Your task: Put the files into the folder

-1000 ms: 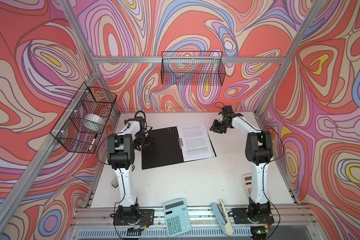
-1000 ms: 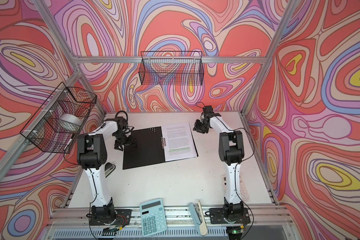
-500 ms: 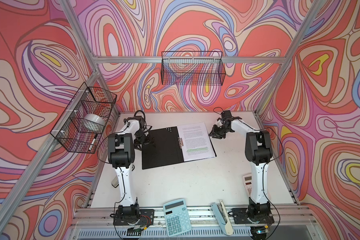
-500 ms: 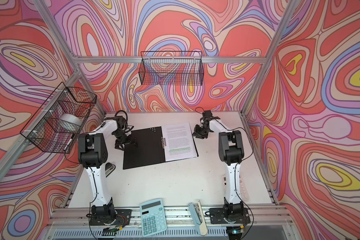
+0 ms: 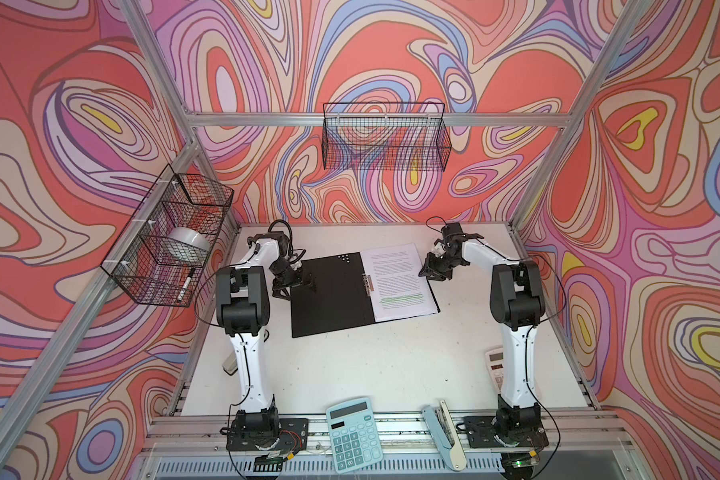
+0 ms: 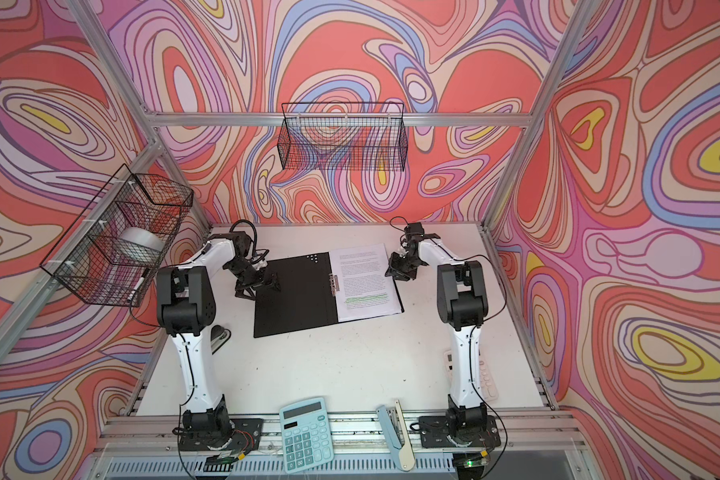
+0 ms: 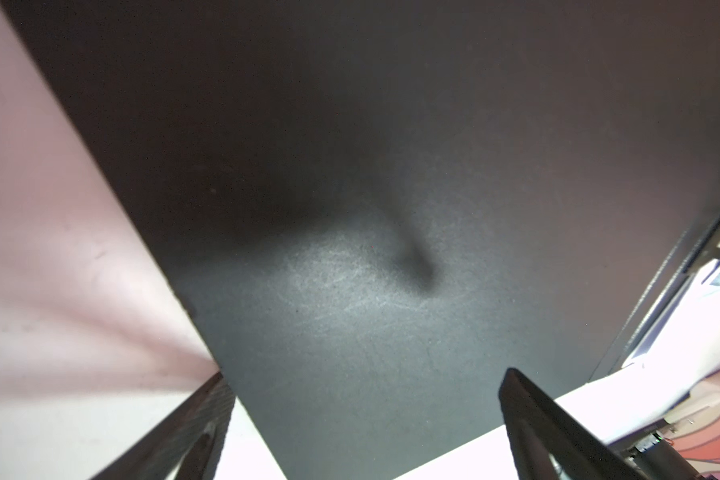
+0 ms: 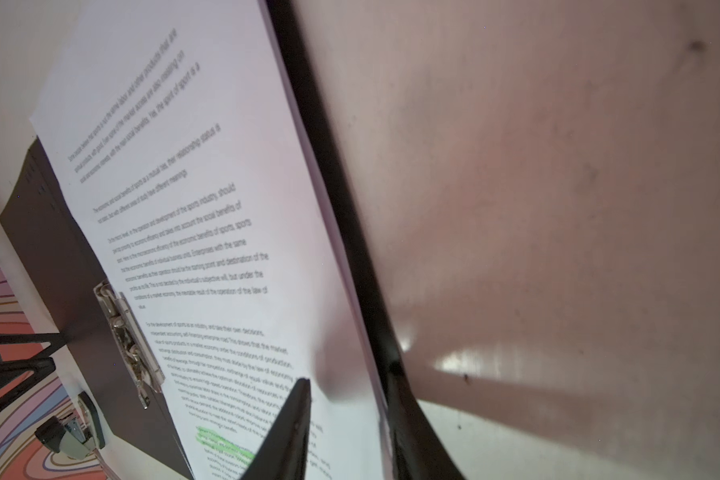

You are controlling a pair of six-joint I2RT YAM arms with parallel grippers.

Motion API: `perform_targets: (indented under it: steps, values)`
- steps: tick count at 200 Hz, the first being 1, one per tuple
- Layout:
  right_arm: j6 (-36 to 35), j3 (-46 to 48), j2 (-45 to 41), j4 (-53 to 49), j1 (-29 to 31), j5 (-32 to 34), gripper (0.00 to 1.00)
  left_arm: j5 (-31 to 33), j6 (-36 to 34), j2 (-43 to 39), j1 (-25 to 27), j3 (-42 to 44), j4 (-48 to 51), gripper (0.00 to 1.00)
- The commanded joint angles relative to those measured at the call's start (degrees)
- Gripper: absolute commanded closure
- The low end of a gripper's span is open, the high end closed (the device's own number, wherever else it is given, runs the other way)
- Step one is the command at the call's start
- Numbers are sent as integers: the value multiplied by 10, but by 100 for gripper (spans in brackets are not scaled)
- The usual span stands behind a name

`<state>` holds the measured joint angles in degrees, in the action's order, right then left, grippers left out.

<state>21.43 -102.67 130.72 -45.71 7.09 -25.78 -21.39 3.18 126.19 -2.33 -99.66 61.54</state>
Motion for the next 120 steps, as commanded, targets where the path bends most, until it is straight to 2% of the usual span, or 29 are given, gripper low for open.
perform_targets:
  steps: [1,28,68,120]
  values:
    - [-12,9,13,-18,-1,15,66,-53,-8,1,1,14,-9,0]
    - [-17,3,16,-29,-1,16,66,-83,-7,-11,1,22,-15,0]
    - [-34,-11,13,-59,-1,57,66,-104,-7,-16,-5,27,-15,0]
    - [-41,-20,21,-77,-1,61,65,-150,-5,-15,-15,26,-17,0]
